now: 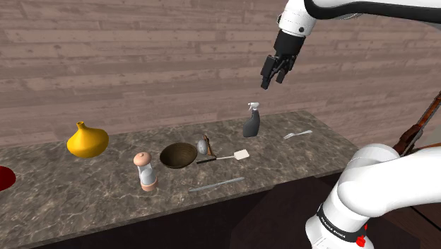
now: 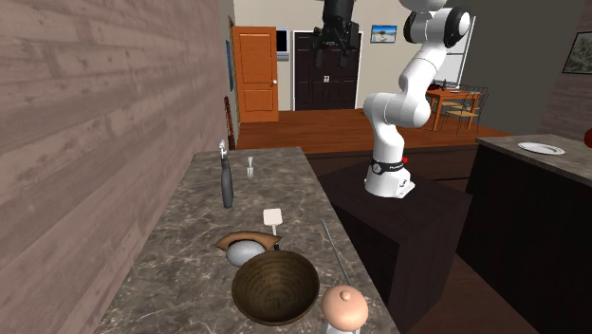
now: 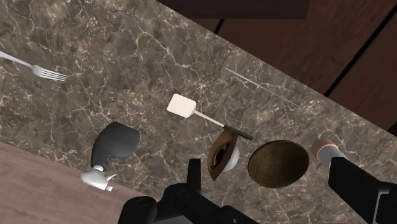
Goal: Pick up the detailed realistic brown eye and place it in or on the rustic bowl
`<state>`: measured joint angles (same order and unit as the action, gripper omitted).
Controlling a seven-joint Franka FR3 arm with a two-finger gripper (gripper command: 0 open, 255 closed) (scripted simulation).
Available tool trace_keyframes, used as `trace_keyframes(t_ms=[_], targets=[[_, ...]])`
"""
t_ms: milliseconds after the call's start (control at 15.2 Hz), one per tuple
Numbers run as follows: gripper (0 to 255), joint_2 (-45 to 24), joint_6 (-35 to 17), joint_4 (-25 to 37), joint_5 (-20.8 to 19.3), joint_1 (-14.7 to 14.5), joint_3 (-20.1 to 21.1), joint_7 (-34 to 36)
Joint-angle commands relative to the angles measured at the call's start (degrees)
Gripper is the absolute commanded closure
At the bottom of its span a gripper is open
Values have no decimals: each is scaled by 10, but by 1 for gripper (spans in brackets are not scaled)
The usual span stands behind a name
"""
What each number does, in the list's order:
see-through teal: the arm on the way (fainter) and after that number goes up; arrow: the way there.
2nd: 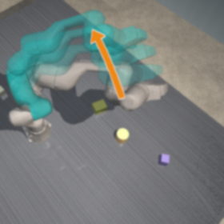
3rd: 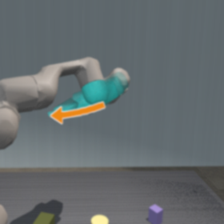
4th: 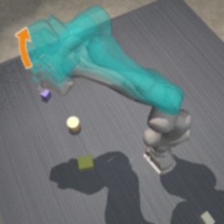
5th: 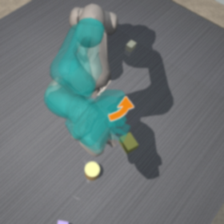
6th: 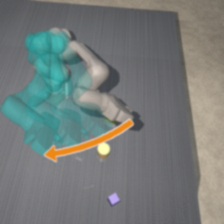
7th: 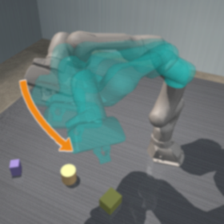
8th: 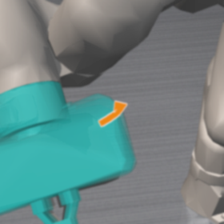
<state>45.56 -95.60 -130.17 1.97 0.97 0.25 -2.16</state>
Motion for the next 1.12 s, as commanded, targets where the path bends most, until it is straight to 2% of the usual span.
trace_keyframes(t_ms=[0,528,1056], targets=[[0,0,0,0,0,0,0,0],[0,-98,-140,-61,18,-6,-3,-5],[0,-236,-274,-76,43,-17,-6,-18]])
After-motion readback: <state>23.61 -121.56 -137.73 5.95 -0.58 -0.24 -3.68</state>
